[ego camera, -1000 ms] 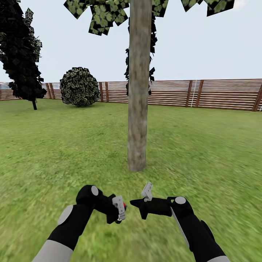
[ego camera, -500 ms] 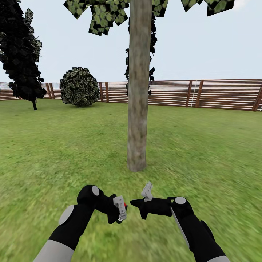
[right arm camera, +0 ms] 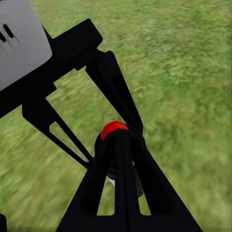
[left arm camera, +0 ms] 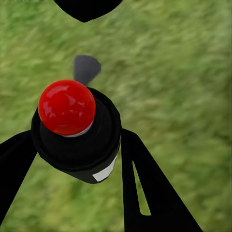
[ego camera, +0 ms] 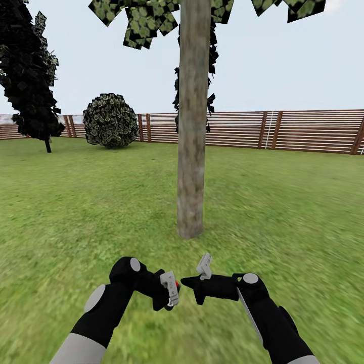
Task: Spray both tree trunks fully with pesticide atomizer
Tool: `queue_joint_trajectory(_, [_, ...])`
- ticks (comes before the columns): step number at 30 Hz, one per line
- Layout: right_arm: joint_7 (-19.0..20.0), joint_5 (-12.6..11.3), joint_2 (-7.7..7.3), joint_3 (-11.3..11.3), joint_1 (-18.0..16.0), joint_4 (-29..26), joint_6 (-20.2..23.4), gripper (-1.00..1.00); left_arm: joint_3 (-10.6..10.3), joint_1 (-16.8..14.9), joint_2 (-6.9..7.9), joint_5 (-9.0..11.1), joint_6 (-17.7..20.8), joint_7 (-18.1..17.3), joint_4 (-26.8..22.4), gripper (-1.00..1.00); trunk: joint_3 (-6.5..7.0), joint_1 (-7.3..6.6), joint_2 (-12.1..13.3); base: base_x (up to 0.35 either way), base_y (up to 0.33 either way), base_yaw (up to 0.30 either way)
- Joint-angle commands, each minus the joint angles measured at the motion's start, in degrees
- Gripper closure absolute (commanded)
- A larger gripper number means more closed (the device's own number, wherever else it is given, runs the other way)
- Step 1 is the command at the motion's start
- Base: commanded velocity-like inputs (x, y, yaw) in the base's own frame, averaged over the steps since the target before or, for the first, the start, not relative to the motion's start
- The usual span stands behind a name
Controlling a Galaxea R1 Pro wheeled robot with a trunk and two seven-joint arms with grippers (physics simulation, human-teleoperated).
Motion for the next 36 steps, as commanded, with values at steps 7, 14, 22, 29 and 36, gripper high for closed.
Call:
queue_joint_trajectory(7, [0.3, 0.2, 0.03, -0.1, 0.0, -0.1, 0.5, 1.00, 0.0, -0.6, -0.02, -0.2, 0.6, -0.4, 0.0, 1.00, -0.06, -0.01, 0.0, 0.000, 0.000, 0.000])
queue_joint_trajectory(14, [0.3, 0.1, 0.03, -0.1, 0.0, -0.1, 0.5, 1.00, 0.0, -0.7, -0.02, -0.2, 0.5, -0.4, 0.0, 1.00, -0.06, -0.01, 0.0, 0.000, 0.000, 0.000])
queue_joint_trajectory(22, [0.3, 0.1, 0.03, -0.1, 0.0, -0.1, 0.5, 1.00, 0.0, -0.7, -0.02, -0.2, 0.5, -0.4, 0.2, 1.00, -0.06, -0.01, 0.0, 0.000, 0.000, 0.000])
queue_joint_trajectory(29, [0.3, 0.1, 0.03, -0.1, 0.0, -0.1, 0.5, 1.00, 0.0, -0.7, -0.02, -0.2, 0.5, -0.5, 0.3, 1.00, -0.06, -0.01, 0.0, 0.000, 0.000, 0.000])
queue_joint_trajectory(36, [0.3, 0.1, 0.03, -0.1, 0.0, -0.1, 0.5, 1.00, 0.0, -0.7, -0.02, -0.1, 0.4, -0.7, 0.3, 1.00, -0.06, -0.01, 0.0, 0.000, 0.000, 0.000])
